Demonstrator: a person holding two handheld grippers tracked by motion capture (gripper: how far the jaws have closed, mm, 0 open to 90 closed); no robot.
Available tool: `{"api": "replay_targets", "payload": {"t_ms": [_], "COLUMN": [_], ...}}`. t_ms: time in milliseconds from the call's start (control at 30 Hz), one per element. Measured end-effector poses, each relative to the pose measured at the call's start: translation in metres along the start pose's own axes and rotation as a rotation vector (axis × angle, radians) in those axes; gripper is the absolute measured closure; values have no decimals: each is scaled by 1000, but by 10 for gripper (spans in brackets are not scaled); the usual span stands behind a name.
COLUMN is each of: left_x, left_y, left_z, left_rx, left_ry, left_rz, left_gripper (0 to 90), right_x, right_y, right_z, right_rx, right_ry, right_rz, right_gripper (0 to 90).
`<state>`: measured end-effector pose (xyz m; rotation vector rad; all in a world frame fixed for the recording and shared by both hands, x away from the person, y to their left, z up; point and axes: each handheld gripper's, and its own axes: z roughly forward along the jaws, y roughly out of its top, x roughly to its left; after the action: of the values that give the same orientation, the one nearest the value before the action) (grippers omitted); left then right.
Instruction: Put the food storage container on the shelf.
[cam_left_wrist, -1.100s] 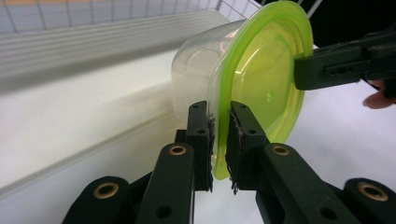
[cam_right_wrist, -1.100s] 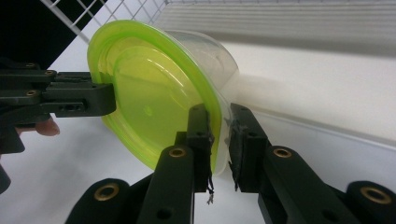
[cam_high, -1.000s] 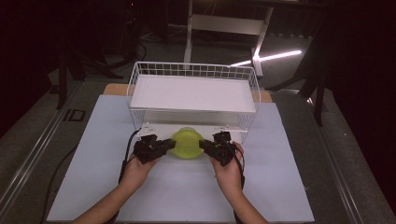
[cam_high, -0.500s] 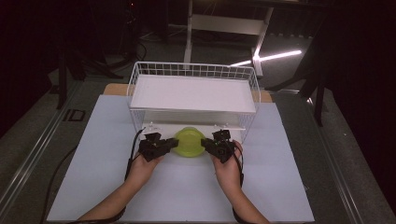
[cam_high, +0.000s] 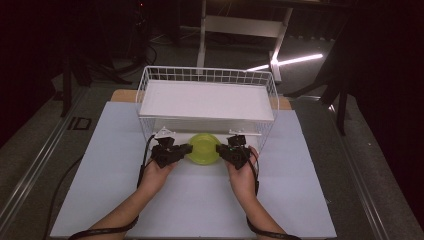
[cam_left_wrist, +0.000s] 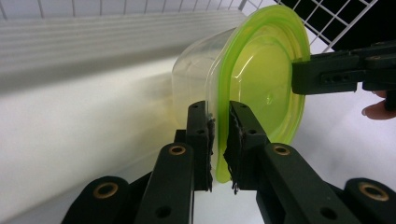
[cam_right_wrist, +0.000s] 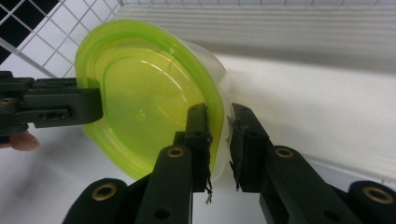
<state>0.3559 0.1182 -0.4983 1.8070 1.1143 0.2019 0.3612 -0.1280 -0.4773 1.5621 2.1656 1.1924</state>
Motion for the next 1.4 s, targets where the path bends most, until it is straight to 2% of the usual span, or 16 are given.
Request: {"api": "replay_targets", "payload": {"t_ms": [333, 367, 400, 533, 700, 833, 900, 933, 1067, 1133, 1200, 1233, 1267, 1300, 1333, 1400], "left_x": [4, 5, 5, 7, 13, 14, 15, 16, 18, 18, 21, 19, 19, 20, 19, 19], "left_y": [2, 3, 4, 6, 9, 12, 14, 15, 16, 15, 16, 14, 14, 13, 11, 9], "left_z": [5, 7, 7, 10, 13, 16, 18, 18, 17, 15, 11, 10, 10, 8, 7, 4], "left_rx": [-67, -73, -78, -90, -103, -106, -114, -115, -137, -155, -159, -167, -167, -169, -170, -170], "left_ry": [40, 52, 56, 82, 79, 104, 126, 129, 131, 135, 102, 116, 116, 95, 73, 62], "left_rz": [72, 86, 94, 107, 69, 80, 123, 123, 115, 109, 150, 107, 107, 102, 66, 64], "left_gripper": [746, 746, 731, 692, 612, 604, 594, 572, 560, 532, 531, 527, 523, 523, 523, 511], "right_x": [0, 0, 2, 0, -4, -3, -2, -1, -2, -3, -2, -1, -1, 1, 2, 5], "right_y": [5, 5, 6, 8, 7, 9, 10, 10, 11, 10, 9, 9, 9, 8, 7, 6], "right_z": [5, 6, 8, 12, 19, 21, 22, 23, 25, 26, 24, 23, 23, 21, 19, 14], "right_rx": [-49, -57, -76, -93, -97, -99, -104, -103, -103, -109, -121, -123, -123, -125, -134, -147], "right_ry": [-12, -16, -46, -54, -44, -56, -70, -72, -73, -43, -42, -53, -53, -54, -57, -50], "right_rz": [-53, -74, -134, -143, -93, -80, -87, -88, -65, -39, -48, -70, -70, -80, -96, -109], "right_gripper": [748, 738, 722, 688, 628, 602, 592, 589, 544, 488, 487, 477, 477, 473, 472, 464]}}
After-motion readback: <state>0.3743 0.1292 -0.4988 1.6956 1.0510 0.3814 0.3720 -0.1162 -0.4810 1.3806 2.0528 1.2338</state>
